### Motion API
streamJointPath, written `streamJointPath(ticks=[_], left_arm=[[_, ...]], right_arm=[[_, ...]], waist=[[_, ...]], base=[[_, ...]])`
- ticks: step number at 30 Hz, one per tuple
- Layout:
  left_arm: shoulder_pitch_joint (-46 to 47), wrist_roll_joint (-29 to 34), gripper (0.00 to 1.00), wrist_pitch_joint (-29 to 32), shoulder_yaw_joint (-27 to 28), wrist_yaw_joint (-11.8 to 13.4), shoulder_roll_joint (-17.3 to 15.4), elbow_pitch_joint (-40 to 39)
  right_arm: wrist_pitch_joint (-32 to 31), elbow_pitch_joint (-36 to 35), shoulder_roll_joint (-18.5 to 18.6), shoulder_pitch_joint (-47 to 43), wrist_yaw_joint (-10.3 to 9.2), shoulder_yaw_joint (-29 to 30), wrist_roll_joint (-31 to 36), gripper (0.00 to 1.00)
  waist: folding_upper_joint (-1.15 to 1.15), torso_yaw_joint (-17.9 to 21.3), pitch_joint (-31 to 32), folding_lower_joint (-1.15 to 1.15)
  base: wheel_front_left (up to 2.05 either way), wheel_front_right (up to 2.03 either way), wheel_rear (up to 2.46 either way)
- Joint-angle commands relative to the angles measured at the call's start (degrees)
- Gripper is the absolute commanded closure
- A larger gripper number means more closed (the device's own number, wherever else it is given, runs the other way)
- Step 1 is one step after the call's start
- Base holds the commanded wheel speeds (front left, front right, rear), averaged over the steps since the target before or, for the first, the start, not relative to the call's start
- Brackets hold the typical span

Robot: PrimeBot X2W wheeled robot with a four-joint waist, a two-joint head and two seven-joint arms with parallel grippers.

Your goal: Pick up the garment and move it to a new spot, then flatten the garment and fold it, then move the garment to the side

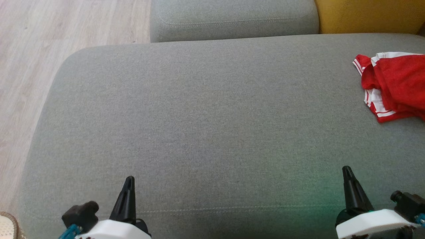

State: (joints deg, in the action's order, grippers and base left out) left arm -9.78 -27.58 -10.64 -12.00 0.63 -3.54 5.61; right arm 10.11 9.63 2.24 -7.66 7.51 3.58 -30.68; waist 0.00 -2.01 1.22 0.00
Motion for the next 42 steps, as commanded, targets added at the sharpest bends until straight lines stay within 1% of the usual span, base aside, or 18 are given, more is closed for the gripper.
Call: streamJointPath(ticks=[1,42], left_arm=[[2.9,-2.0,1.0,0.2,1.4,-0.4,-0.8,-1.4],[8.5,-30.6,1.0,6.3,7.3,-3.8,-1.3,2.7]], right_arm=[[-0.4,-1.6,1.1,2.9,-0.01,-0.2,-2.0,1.0],[-6.6,1.0,1.6,7.6,-0.01,0.1,-28.8,1.0]], waist=[[0.0,0.0,0.0,0.0],[0.0,0.9,-0.6,0.0]], base=[[0.0,0.0,0.0],[0.0,0.0,0.0]])
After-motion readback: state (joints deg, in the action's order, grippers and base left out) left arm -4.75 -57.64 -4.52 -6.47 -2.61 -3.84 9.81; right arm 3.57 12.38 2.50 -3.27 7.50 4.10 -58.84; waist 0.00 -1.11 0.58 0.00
